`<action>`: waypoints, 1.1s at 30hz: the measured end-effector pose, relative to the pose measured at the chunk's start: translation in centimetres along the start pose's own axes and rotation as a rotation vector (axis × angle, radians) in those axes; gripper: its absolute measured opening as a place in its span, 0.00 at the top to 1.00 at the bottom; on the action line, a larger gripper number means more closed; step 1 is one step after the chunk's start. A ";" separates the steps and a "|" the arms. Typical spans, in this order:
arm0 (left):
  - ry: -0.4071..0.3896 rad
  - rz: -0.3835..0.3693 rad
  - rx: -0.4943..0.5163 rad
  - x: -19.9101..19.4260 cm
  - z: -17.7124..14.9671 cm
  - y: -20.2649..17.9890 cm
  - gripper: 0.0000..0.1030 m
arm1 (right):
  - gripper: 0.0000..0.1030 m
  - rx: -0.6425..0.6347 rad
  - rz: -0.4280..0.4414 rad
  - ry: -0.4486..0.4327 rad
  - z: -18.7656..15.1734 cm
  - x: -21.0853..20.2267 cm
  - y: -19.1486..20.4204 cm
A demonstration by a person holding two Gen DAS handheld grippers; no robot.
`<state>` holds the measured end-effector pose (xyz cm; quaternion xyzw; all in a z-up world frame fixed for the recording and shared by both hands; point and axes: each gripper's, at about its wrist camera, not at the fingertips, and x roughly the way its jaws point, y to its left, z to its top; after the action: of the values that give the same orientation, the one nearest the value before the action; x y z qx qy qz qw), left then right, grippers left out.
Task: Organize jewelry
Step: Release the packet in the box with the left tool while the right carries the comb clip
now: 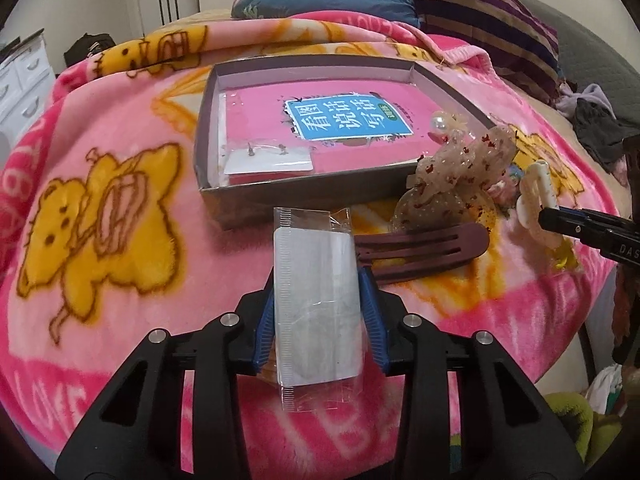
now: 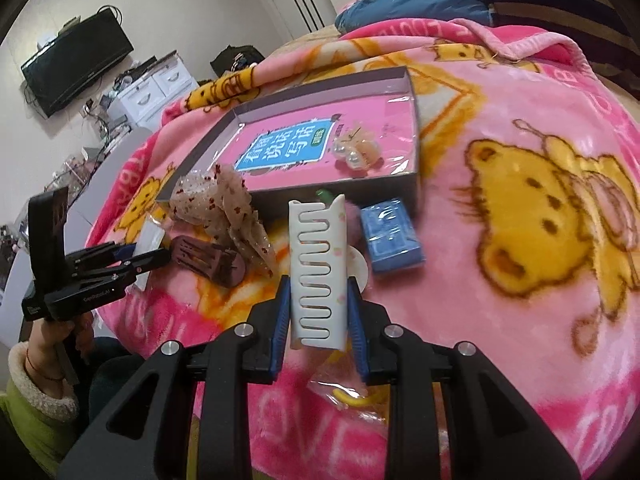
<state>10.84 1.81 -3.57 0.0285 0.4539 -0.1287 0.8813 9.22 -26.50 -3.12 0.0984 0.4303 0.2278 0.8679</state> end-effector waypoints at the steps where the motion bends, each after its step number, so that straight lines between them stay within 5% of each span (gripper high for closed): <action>1: -0.004 -0.008 -0.008 -0.2 0.0 0.1 0.71 | 0.75 0.005 0.001 -0.004 0.1 -0.2 -0.1; 10: -0.060 -0.045 -0.066 -2.9 -0.1 1.1 0.71 | 0.75 0.039 0.019 -0.034 -0.2 -1.6 -0.7; 33: -0.148 0.037 -0.141 -7.1 0.5 3.4 0.71 | 0.75 0.013 0.116 -0.095 1.8 -2.7 2.0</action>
<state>8.11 6.44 2.21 -0.0348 0.3949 -0.0819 0.9144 8.60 -26.00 0.63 0.1393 0.3836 0.2701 0.8721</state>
